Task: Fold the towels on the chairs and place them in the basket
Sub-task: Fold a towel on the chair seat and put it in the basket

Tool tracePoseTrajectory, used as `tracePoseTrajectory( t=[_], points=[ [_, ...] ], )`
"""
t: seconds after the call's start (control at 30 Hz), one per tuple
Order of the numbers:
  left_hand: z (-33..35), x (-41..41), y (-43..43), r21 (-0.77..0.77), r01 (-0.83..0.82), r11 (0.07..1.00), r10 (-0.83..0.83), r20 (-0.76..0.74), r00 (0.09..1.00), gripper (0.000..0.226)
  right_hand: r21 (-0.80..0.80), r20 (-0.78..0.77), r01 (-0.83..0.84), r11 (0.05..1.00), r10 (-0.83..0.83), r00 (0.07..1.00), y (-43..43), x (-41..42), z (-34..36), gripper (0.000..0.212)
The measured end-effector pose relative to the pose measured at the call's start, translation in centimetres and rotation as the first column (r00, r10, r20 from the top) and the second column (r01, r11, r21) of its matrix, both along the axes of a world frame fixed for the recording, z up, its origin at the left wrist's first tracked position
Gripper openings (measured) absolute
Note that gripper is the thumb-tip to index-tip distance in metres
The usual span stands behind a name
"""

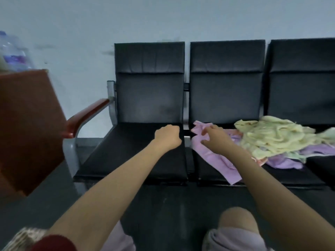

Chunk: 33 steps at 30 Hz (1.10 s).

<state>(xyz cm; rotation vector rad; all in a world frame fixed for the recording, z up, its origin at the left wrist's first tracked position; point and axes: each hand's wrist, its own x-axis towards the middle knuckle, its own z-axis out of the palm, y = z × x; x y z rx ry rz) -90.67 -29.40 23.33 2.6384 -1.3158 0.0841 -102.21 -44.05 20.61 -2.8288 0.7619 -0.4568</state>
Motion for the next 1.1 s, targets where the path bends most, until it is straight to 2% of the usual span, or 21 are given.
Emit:
tracePoseTrajectory(
  t=[0.13, 0.27, 0.37, 0.5, 0.57, 0.67, 0.77, 0.83, 0.9, 0.97, 1.03, 1.1],
  points=[
    [-2.1, -1.9, -7.1, 0.040, 0.094, 0.995, -0.089, -0.104, 0.991, 0.032, 0.037, -0.098, 0.130, 0.991, -0.126, 0.987, -5.8, -2.3, -2.0, 0.037],
    [-5.1, -2.5, -12.5, 0.050, 0.154, 0.987, -0.136, -0.255, 0.957, 0.015, 0.094, -0.197, 0.241, 0.966, -0.219, 0.955, -11.3, -2.9, -5.3, 0.040],
    [-8.3, -1.9, -15.4, 0.091, 0.188, 0.978, -0.150, -0.318, 0.936, 0.034, 0.068, -0.261, 0.296, 0.953, -0.269, 0.927, -13.7, -3.0, -7.6, 0.042],
    [-13.4, -1.5, -17.6, 0.112, 0.263, 0.958, -0.197, -0.407, 0.892, 0.046, 0.111, -0.346, 0.318, 0.942, -0.263, 0.900, -15.5, -2.3, -11.1, 0.074],
    [-15.6, -1.8, -18.0, 0.108, 0.249, 0.963, -0.190, -0.386, 0.903, 0.053, 0.077, -0.343, 0.336, 0.939, -0.291, 0.893, -15.7, -1.7, -12.6, 0.079],
    [-17.7, -2.0, -18.6, 0.051, 0.217, 0.975, -0.199, -0.240, 0.950, 0.034, -0.026, -0.290, 0.402, 0.915, -0.392, 0.873, -16.1, -1.0, -14.5, 0.068],
    [-18.4, -1.5, -18.7, -0.020, 0.198, 0.980, -0.198, -0.219, 0.956, 0.026, -0.094, -0.331, 0.431, 0.898, -0.436, 0.837, -16.4, -1.0, -15.2, 0.074],
    [-18.1, -1.2, -18.3, -0.084, 0.158, 0.984, -0.173, -0.233, 0.957, 0.023, -0.098, -0.281, 0.454, 0.885, -0.463, 0.841, -16.0, -1.3, -14.7, 0.060],
    [-17.3, -0.6, -17.6, -0.255, 0.035, 0.966, -0.124, -0.342, 0.932, 0.018, -0.046, -0.118, 0.482, 0.875, -0.484, 0.867, -15.4, -1.1, -13.4, 0.034],
    [-15.7, 0.1, -16.6, -0.421, -0.156, 0.893, -0.101, -0.528, 0.843, 0.017, 0.195, 0.066, 0.426, 0.883, -0.445, 0.893, -14.3, -0.7, -11.3, 0.026],
    [-13.5, 1.1, -15.3, -0.520, -0.316, 0.794, -0.117, -0.641, 0.759, 0.014, 0.460, 0.221, 0.267, 0.847, -0.400, 0.889, -13.0, 0.3, -9.0, 0.023],
    [-11.2, 2.3, -13.3, -0.566, -0.419, 0.710, -0.113, -0.679, 0.726, 0.010, 0.533, 0.290, 0.179, 0.827, -0.377, 0.880, -11.0, 1.7, -6.5, 0.024]
  ],
)
